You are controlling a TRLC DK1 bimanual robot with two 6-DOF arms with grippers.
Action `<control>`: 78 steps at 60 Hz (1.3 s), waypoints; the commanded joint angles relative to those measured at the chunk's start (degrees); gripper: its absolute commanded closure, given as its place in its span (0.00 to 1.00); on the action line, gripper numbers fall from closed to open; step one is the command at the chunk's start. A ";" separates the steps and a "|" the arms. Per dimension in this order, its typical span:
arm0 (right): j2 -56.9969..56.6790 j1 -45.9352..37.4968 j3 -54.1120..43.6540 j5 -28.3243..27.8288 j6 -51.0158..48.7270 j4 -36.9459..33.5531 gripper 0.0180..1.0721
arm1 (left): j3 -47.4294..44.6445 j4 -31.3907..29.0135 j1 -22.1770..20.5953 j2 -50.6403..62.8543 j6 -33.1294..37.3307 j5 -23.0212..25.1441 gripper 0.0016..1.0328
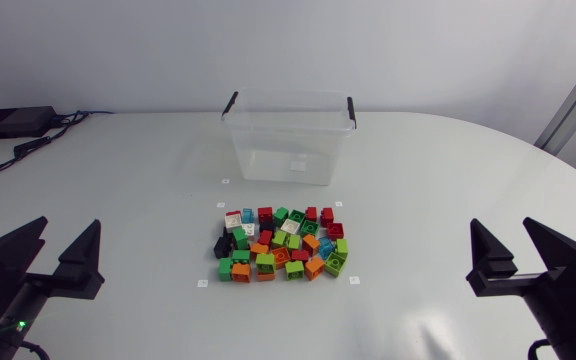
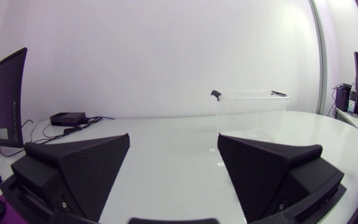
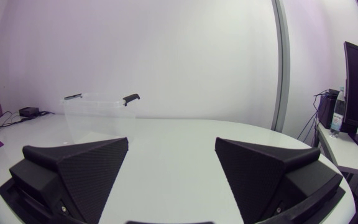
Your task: Place the duplo bricks in the container
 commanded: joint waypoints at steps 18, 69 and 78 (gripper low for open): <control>-0.38 0.57 -1.08 -0.19 0.87 0.01 0.04 | -0.69 0.34 0.18 -0.65 -1.40 -0.28 0.04; 26.95 4.43 17.46 -0.01 2.02 -1.84 0.04 | 34.56 -13.81 -13.27 48.57 -3.34 -3.26 0.04; 31.43 5.14 19.57 0.34 1.84 -3.51 0.04 | 37.90 -16.10 -14.41 57.45 -3.25 -3.18 0.04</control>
